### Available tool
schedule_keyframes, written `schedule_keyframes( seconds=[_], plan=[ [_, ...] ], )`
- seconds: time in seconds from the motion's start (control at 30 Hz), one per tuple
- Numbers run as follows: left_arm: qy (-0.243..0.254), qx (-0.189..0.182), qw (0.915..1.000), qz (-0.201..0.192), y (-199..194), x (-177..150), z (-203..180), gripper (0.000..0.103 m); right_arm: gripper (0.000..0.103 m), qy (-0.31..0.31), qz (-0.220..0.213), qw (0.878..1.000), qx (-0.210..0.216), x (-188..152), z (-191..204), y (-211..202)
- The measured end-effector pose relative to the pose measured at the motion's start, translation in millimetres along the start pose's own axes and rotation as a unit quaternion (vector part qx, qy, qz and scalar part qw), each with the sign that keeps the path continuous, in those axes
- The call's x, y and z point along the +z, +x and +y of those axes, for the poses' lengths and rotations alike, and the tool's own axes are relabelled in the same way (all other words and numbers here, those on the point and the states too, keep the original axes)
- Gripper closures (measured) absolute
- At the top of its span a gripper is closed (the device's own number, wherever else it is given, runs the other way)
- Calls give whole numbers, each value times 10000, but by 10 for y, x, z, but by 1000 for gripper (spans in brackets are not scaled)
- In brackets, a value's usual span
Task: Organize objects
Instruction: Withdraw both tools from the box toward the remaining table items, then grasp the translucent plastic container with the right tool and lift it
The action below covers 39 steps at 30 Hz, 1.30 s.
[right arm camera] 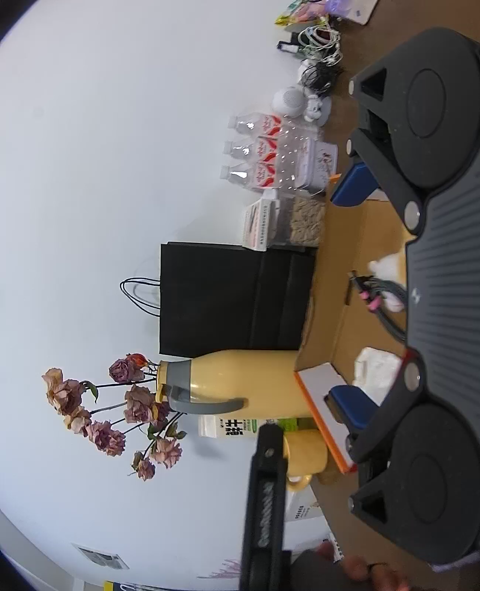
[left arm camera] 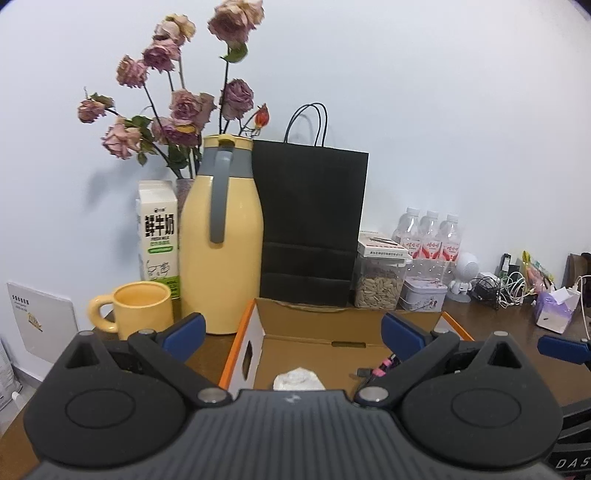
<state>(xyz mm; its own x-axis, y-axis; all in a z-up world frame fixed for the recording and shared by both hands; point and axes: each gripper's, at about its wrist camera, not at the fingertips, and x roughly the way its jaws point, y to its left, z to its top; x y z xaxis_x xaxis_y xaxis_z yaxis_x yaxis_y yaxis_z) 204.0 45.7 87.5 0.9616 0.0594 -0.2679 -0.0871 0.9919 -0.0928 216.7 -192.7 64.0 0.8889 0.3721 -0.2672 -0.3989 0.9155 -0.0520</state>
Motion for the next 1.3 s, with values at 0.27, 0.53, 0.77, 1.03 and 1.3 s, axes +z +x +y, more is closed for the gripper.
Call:
schedule_keyframes(
  seconds=[0.27,0.53,0.77,1.03,1.3],
  plan=[
    [74,126,9996,225,-404,-248,112,0,0,-62,401,9992,-45,-344,-71,-422],
    [-5,349,9966,745,-624,-588,267,0,0,-32,939,9956,-17,-753,-124,-671],
    [-54,572,9940,926,-787,-741,399,0,0,-120,1263,9919,-27,-923,-196,-648],
    [-121,738,9922,994,-934,-780,484,0,0,-113,1631,9865,98,-852,-312,-209],
    [-174,889,9897,1111,-983,-840,536,0,0,-48,2094,9776,222,-833,-347,345]
  ],
)
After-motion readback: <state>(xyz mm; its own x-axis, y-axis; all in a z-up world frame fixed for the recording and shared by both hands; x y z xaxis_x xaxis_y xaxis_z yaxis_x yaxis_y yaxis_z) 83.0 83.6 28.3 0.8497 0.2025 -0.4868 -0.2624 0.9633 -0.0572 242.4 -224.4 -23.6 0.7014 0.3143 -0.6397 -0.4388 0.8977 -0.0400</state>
